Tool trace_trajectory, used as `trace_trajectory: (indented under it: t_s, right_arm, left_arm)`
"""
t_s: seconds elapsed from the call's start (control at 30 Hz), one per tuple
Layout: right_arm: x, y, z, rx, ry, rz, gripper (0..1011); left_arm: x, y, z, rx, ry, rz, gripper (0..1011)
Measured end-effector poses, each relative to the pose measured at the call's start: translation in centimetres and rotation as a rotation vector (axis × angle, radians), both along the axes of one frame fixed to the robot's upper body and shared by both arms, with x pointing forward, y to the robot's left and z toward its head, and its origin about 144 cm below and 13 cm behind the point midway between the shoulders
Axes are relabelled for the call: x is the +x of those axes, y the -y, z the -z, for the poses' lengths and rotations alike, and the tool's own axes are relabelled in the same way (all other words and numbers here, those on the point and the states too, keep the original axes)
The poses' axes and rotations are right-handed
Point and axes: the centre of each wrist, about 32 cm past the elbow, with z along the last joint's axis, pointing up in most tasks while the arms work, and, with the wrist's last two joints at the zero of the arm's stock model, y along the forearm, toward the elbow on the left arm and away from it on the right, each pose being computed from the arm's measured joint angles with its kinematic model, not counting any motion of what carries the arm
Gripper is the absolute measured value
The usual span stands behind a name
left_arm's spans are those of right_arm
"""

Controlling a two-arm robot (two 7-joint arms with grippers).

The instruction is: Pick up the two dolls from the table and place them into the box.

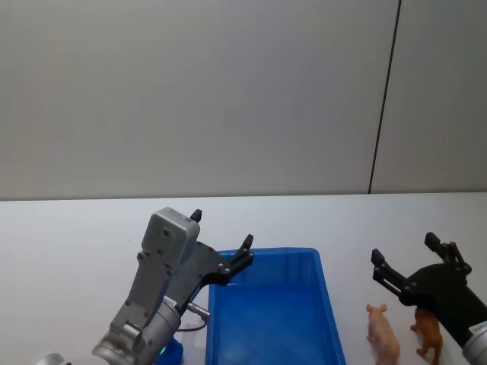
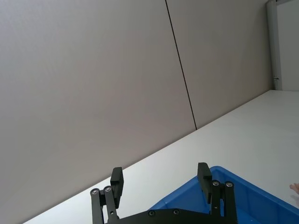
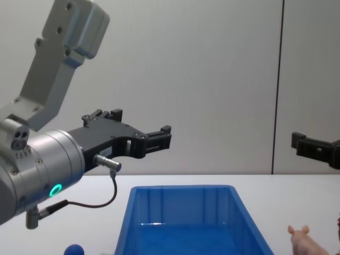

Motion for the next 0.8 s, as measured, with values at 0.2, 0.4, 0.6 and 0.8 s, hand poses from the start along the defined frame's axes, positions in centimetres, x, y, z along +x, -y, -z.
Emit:
trace_trajectory:
  t_s: [0.2,0.4,0.6,0.8]
  right_arm:
    - [0.0,0.0,0.0,0.0,0.0,0.0,1001]
    - [0.0,0.0,0.0,0.0,0.0,0.0,1001]
    - [0.0,0.0,0.0,0.0,0.0,0.0,1001]
    - [0.0,0.0,0.0,0.0,0.0,0.0,1001]
  left_arm:
    - [0.0,0.0,0.0,0.0,0.0,0.0,1001]
    - [0.0,0.0,0.0,0.0,0.0,0.0,1001]
    - [0.0,0.0,0.0,0.0,0.0,0.0,1001]
    - [0.0,0.0,0.0,0.0,0.0,0.0,1001]
